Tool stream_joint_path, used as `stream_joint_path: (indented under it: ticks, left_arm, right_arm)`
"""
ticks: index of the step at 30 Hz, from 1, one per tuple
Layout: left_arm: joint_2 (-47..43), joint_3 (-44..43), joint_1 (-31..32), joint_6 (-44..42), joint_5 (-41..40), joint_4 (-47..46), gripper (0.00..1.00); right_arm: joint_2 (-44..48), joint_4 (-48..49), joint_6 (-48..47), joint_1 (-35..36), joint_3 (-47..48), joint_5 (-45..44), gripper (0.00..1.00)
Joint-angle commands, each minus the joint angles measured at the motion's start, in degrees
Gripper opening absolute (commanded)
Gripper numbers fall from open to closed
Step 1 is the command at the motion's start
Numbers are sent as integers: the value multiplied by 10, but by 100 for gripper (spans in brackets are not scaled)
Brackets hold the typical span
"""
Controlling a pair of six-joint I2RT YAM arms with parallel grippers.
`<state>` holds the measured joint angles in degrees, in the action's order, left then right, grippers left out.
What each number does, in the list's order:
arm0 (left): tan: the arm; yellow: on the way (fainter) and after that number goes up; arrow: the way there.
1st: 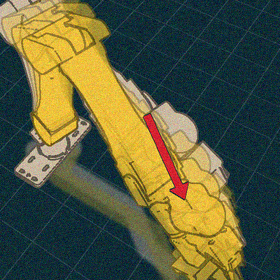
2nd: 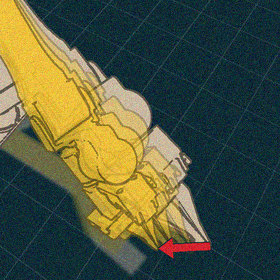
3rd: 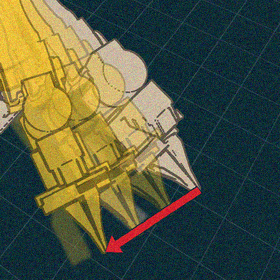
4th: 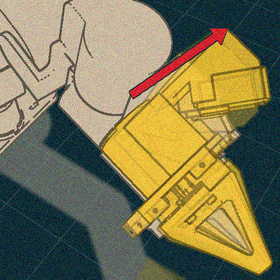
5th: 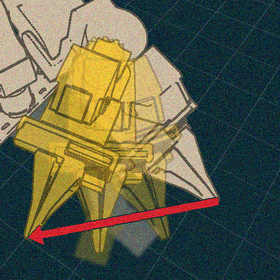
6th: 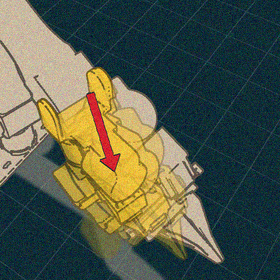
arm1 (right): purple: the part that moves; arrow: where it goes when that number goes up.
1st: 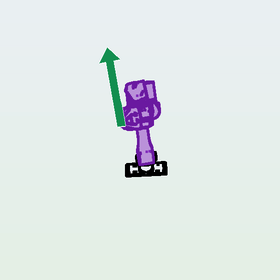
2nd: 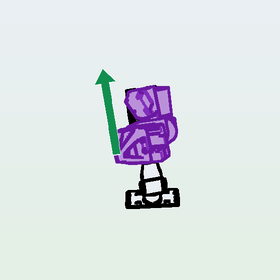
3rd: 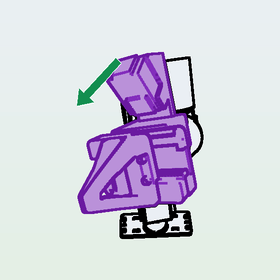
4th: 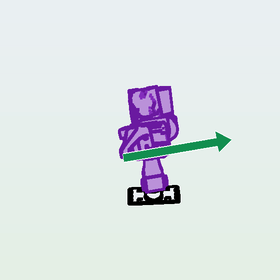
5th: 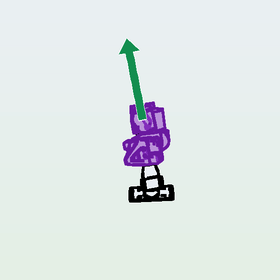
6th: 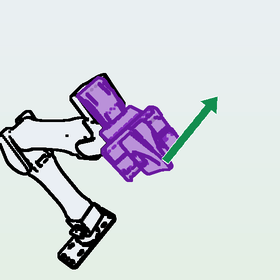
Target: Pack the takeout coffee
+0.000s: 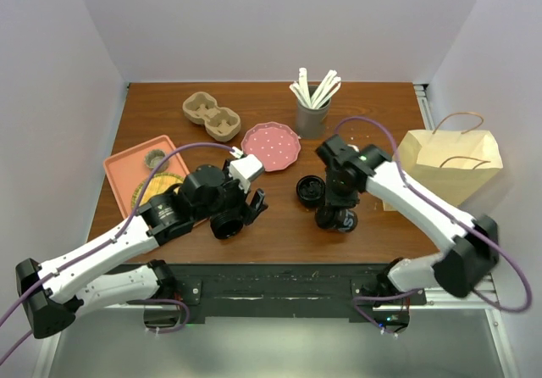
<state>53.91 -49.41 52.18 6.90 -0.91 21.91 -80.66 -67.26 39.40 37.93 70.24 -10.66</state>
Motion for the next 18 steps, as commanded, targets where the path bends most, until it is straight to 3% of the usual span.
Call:
stream_joint_path:
  ticks: [1,6,18]
  left_arm:
    - [8,-36,1,10,-9,-17,80]
    - [9,-45,0,8,-13,3,80]
    - [26,-60,1,-34,-53,63,80]
  right_arm:
    - [123,124,101,-44,-88,0,23]
    - [287,227,177,-79,-193,-28,26]
    - [425,364,259,-115,-362,-67,28]
